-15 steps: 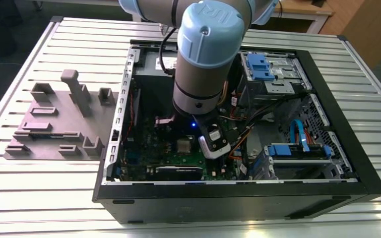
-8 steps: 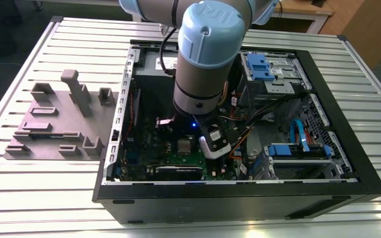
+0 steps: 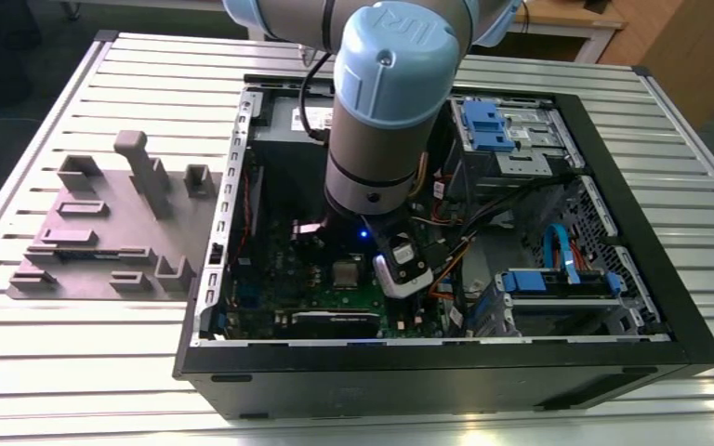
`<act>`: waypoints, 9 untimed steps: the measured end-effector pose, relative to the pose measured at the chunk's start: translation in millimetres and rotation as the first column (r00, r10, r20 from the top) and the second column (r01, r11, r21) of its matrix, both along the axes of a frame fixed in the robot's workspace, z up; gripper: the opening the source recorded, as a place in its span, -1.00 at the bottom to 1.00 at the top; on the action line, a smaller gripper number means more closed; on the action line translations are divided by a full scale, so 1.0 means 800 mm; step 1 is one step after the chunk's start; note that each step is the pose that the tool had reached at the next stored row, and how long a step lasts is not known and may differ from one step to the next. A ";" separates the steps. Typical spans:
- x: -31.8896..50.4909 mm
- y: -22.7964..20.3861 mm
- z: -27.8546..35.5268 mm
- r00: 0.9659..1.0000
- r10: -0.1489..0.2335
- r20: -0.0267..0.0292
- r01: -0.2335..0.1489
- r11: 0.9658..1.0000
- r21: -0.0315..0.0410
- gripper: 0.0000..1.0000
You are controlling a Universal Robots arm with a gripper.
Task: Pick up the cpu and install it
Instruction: 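Place the cpu into insertion slot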
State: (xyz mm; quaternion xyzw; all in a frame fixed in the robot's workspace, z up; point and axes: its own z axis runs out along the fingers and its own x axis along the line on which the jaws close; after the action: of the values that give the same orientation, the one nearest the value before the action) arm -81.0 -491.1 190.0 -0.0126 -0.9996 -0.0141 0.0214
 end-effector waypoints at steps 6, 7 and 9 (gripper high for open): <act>0.000 0.0000 -0.0016 1.000 0.000 0.000 0.000 1.000 0.000 0.17; 0.000 0.0000 -0.0017 1.000 0.000 0.000 0.000 1.000 0.000 0.17; 0.000 0.0000 -0.0010 1.000 0.000 0.000 0.000 1.000 0.000 0.17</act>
State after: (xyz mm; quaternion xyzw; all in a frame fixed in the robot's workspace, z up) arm -80.7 -491.1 189.3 -0.0126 -0.9996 -0.0140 0.0215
